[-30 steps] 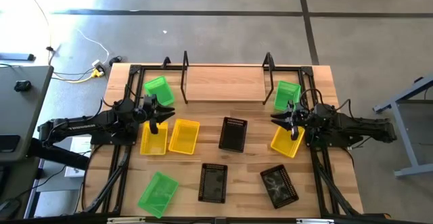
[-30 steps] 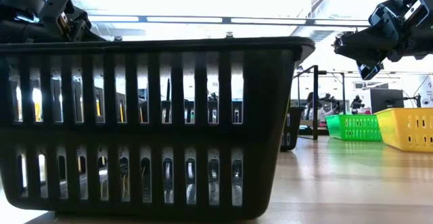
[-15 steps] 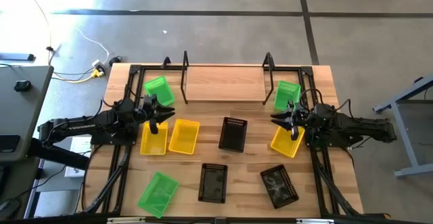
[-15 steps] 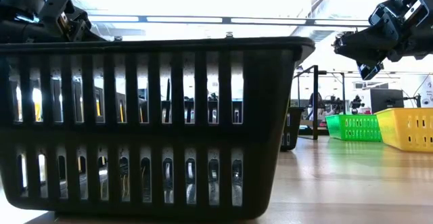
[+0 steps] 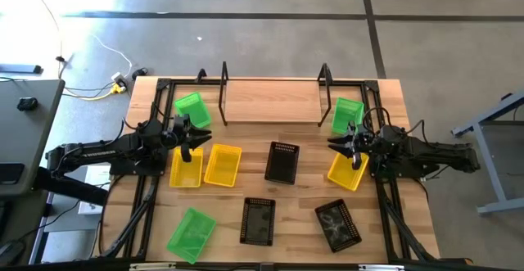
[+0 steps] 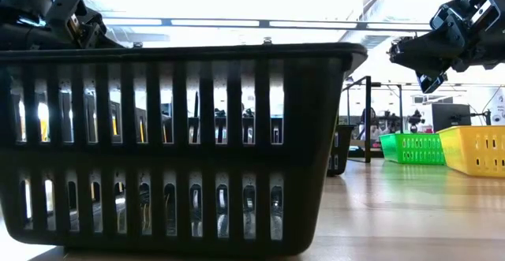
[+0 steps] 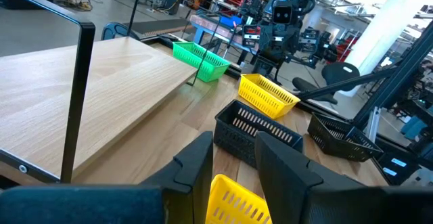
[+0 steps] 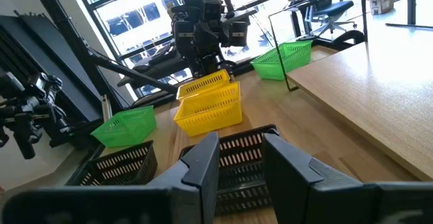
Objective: Stack baskets on shelf by color
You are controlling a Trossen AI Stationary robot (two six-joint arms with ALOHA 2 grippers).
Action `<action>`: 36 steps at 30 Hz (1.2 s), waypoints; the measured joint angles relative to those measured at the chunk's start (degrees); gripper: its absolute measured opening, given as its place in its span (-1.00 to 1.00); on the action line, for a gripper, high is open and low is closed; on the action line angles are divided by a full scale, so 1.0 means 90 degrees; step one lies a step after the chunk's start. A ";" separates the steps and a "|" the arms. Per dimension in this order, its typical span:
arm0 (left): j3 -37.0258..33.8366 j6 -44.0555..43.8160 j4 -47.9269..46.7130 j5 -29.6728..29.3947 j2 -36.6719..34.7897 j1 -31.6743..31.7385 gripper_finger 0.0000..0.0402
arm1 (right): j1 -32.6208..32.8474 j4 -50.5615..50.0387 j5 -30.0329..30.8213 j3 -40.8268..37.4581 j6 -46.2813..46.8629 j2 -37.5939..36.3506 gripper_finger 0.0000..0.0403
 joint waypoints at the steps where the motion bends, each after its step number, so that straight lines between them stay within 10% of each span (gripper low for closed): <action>1: 0.0000 -0.0004 0.0000 0.0000 -0.0002 0.0002 -0.49 | 0.0002 0.0002 0.0000 0.0000 0.0000 0.0001 -0.51; 19: 0.0000 -0.0001 0.0000 0.0000 -0.0002 0.0000 -0.49 | 0.0002 0.0125 0.0048 0.0000 0.0697 0.0001 -0.51; 36: 0.0000 0.0001 0.0000 0.0000 0.0000 0.0001 -0.49 | 0.0000 0.1401 0.1542 0.0582 0.1417 0.0080 -0.51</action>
